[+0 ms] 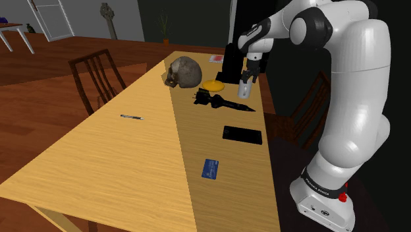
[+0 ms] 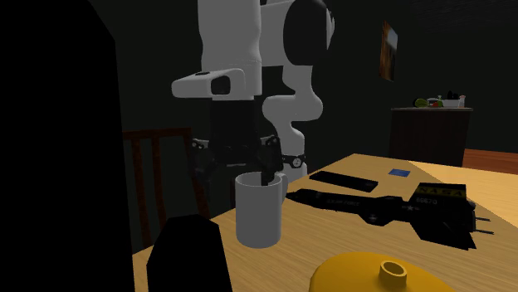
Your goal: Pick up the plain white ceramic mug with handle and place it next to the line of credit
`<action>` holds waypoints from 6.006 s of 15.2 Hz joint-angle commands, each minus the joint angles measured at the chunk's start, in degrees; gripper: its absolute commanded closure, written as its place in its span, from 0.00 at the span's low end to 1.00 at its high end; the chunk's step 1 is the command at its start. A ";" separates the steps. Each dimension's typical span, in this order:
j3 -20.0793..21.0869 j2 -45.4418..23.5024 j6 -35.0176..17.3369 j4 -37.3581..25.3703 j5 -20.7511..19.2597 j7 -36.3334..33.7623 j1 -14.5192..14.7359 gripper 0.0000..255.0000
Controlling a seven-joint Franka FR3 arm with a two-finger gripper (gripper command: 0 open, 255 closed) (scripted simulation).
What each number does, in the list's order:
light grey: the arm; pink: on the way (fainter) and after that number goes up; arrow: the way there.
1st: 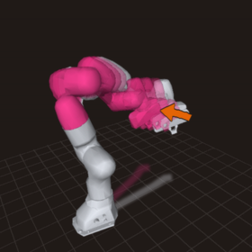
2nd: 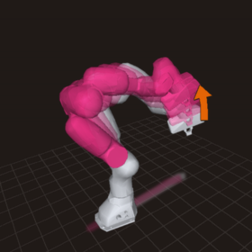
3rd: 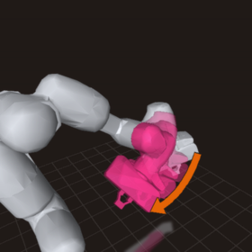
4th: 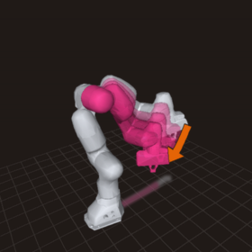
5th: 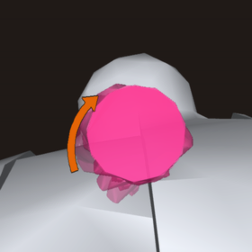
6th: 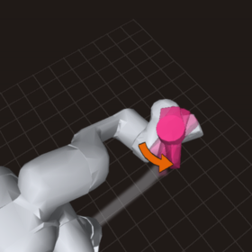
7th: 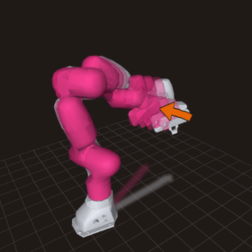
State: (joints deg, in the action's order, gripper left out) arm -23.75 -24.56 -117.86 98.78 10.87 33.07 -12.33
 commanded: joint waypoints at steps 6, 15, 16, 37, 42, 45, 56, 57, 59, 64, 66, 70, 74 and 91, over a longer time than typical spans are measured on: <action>0.00 -0.01 -0.02 0.00 0.01 0.01 0.00 1.00; -0.17 0.66 1.23 -0.63 -0.34 -0.21 0.09 1.00; -0.24 0.96 1.87 -0.99 -0.49 -0.31 0.13 1.00; -1.27 5.03 16.28 -11.74 -2.70 -1.81 0.18 1.00; -1.40 5.15 20.07 -15.44 -2.83 -1.96 -0.08 1.00; -1.47 5.04 22.44 -17.92 -2.82 -2.02 -0.31 1.00; 1.92 20.93 17.73 1.09 -9.03 -14.31 9.04 1.00; 2.53 22.39 17.38 2.77 -9.52 -15.78 9.82 1.00; 3.84 25.12 16.79 5.88 -10.36 -18.71 11.25 1.00; 7.58 30.88 15.80 12.31 -11.58 -26.01 14.40 1.00; 9.18 32.77 15.54 14.38 -11.74 -28.89 15.58 1.00; 12.52 35.84 15.17 17.74 -11.58 -34.57 17.89 1.00; 16.00 37.97 14.91 20.05 -10.91 -40.16 20.17 1.00; 31.00 36.35 13.93 18.52 -6.59 -63.52 30.06 1.00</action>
State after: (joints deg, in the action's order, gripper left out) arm 6.21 12.80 -103.77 118.24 4.07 -28.71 17.05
